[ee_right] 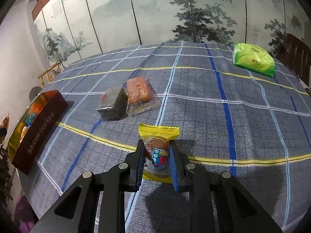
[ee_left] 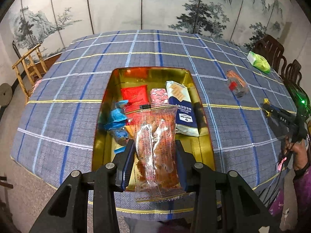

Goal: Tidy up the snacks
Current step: 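Carry the clear biscuit bag over the tin with the left gripper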

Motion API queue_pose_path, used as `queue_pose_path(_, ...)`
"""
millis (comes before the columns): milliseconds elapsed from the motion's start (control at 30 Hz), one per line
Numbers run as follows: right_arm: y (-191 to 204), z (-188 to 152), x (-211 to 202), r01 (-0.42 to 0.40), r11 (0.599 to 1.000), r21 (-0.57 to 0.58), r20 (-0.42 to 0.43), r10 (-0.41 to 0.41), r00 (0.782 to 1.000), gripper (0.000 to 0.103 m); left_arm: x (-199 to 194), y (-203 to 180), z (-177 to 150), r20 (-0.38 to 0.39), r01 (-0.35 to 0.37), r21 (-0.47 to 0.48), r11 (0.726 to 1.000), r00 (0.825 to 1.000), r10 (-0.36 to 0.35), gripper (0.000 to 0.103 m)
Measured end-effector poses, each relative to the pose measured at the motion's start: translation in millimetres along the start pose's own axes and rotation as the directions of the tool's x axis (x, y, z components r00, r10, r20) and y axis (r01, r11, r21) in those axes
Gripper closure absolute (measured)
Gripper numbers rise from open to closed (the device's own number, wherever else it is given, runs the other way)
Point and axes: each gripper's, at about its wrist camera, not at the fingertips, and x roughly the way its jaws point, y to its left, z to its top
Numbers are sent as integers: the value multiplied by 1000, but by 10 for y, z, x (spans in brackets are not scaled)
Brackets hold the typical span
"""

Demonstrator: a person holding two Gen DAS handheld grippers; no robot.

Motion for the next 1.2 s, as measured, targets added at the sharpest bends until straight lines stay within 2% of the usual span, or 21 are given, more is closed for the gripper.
queue_pose_path(400, -48, 7, 18, 12, 1000, 22, -15, -11, 1000, 79, 274, -211, 83, -22, 47, 70, 996, 999, -45, 67)
queue_pose_path(800, -50, 7, 42, 9, 1000, 29, -26, -8, 1000, 79, 491, -268, 40, -58, 66, 61, 996, 996, -62, 67)
queue_pose_path(1200, -45, -1, 75, 10, 999, 32, -36, -8, 999, 78, 520, -297, 19, -48, 61, 51, 997, 997, -59, 66)
